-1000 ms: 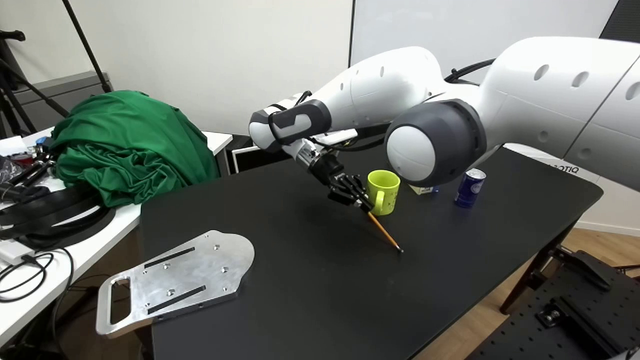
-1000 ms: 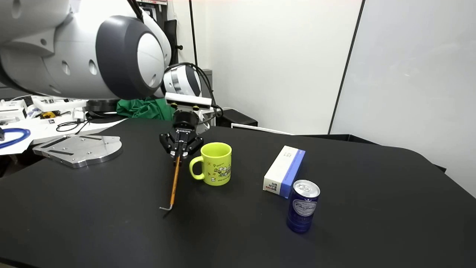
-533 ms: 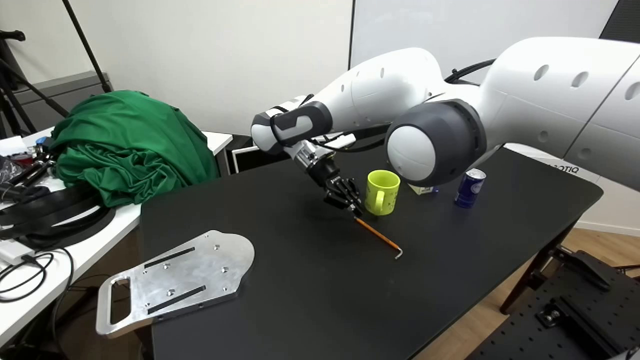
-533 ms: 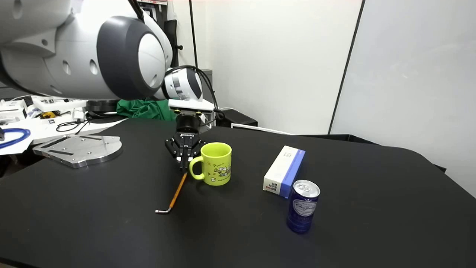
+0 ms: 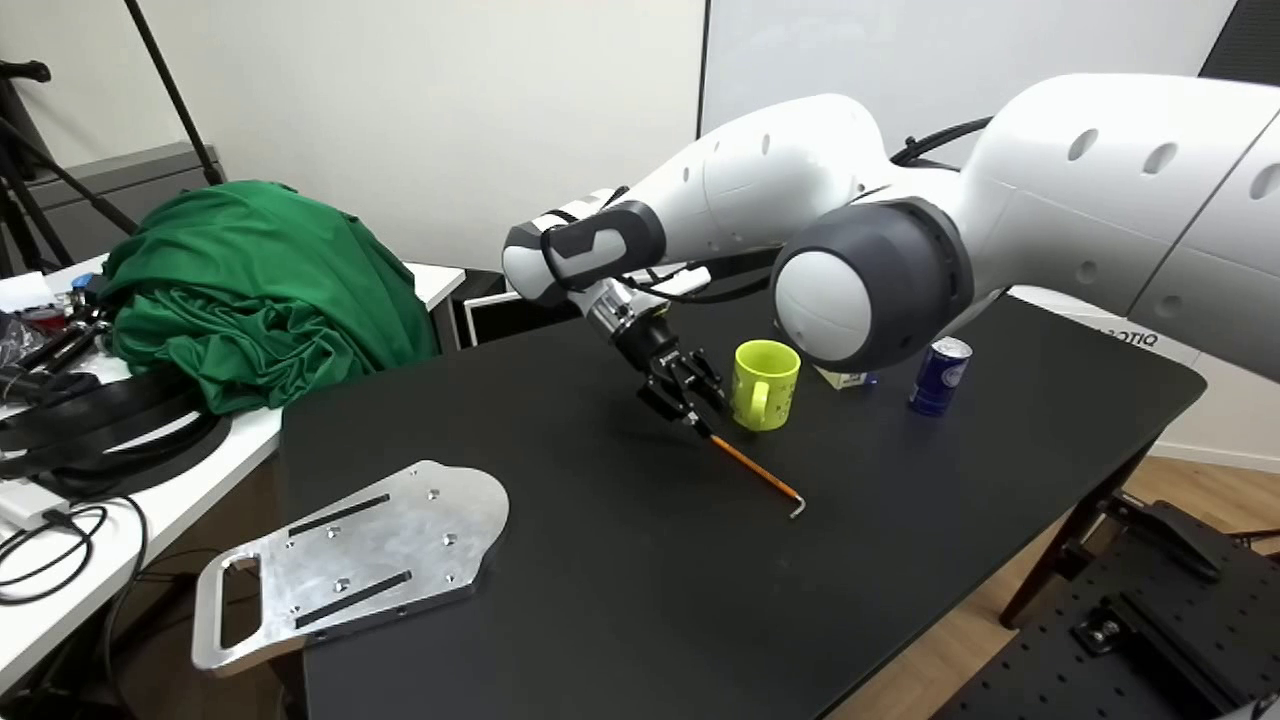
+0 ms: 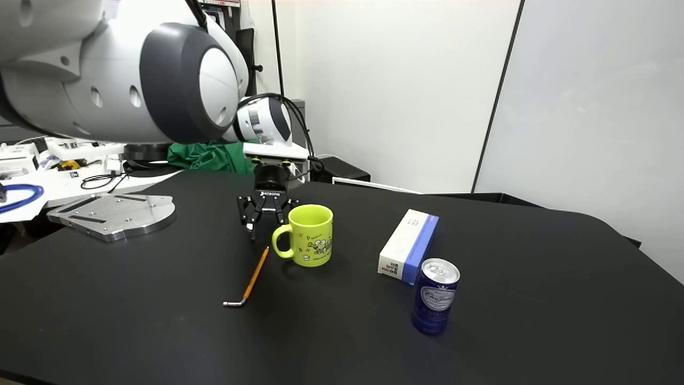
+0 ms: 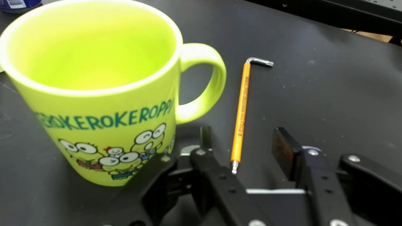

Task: Take out the object from the mug and put it on the table

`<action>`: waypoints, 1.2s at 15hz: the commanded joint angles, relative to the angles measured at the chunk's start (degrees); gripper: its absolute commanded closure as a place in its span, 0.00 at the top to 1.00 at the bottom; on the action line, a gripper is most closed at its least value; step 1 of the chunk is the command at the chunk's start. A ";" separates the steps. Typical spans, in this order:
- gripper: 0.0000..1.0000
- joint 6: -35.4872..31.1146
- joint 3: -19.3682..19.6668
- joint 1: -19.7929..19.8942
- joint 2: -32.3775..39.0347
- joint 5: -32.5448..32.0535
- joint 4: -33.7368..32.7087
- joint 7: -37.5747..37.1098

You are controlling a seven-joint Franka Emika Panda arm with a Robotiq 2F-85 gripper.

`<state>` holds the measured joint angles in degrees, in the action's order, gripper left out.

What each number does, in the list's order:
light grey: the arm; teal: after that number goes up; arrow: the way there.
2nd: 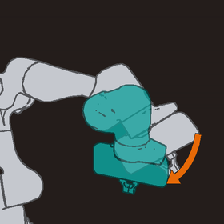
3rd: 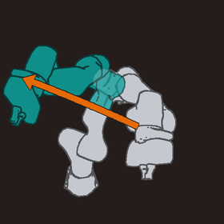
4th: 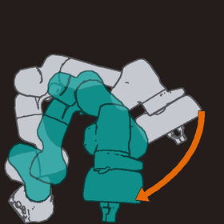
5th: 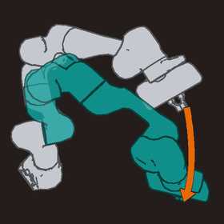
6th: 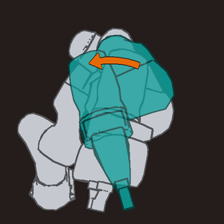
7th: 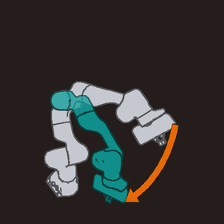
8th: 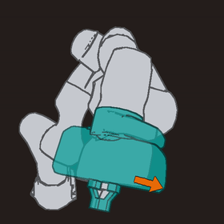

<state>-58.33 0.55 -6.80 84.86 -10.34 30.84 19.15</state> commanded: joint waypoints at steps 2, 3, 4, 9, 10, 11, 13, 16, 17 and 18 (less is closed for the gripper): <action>0.90 2.69 -0.12 0.26 -0.14 0.70 -2.99 -1.76; 0.98 3.28 -0.11 0.27 -0.23 0.75 -3.72 -1.77; 0.99 3.80 -0.10 0.29 -0.32 0.79 -4.40 -1.73; 1.00 1.83 -0.96 1.16 -0.92 2.61 -9.31 -2.21; 1.00 0.89 -1.46 1.62 -0.89 3.76 -10.84 -2.61; 1.00 0.94 -1.86 2.08 -0.03 5.07 -13.95 -2.69; 1.00 -1.99 -2.93 3.20 -4.26 7.99 -10.02 -3.51; 1.00 -6.33 -3.93 4.71 -6.70 10.97 -10.79 -3.49; 1.00 -8.56 -3.88 5.01 -7.66 11.19 -10.78 -3.12; 1.00 -10.99 -3.66 5.28 -8.53 11.07 -10.77 -2.75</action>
<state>-64.87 -2.33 -2.73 79.14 -0.50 20.07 17.82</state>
